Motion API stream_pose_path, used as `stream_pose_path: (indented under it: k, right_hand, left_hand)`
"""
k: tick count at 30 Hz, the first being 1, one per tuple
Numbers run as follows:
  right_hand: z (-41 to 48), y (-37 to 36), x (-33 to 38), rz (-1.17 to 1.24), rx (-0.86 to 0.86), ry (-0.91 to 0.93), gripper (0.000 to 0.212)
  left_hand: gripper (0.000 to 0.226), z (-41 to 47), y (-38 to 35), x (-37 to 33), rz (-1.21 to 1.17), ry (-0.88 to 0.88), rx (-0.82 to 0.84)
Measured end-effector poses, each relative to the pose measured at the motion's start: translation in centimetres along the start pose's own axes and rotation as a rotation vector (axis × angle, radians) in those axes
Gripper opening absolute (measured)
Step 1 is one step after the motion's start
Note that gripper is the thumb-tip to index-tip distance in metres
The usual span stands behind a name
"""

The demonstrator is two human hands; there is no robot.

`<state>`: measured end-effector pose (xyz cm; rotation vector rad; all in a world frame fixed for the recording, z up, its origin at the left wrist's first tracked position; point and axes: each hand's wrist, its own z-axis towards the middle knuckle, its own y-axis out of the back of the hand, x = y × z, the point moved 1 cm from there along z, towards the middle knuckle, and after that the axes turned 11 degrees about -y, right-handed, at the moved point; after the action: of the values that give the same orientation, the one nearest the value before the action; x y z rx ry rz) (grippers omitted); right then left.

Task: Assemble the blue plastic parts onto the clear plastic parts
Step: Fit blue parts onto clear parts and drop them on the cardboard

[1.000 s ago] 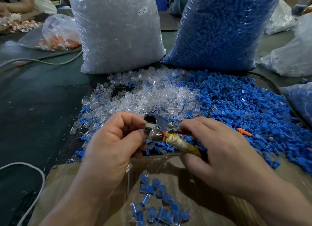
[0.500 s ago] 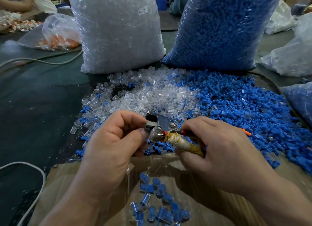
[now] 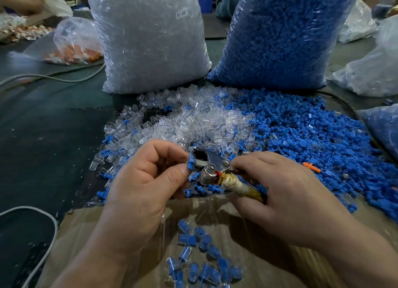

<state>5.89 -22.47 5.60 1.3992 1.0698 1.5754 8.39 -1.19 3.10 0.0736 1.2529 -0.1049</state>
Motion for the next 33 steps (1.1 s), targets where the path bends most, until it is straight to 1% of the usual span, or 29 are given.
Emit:
stream_pose_path:
  k: [9,22,25,33]
  right_hand:
    - [-0.19,-0.03,0.06,-0.005,-0.044,0.001,0.044]
    - [-0.25,-0.25,0.27,-0.021,-0.038,-0.023,0.049]
    - [-0.11,-0.10,0.40,-0.014,-0.019,-0.019,0.045]
    - [-0.28,-0.10,0.97,0.014,-0.049,-0.012,0.037]
  left_hand:
    - [0.016,0.00,-0.06,-0.04,-0.011,0.003,0.001]
    - [0.017,-0.15,0.23,0.54,-0.008,0.005,-0.006]
    - [0.015,-0.17,0.26,0.36,-0.006,-0.003,-0.003]
    - [0.014,-0.37,0.24,-0.18,-0.038,-0.027,-0.040]
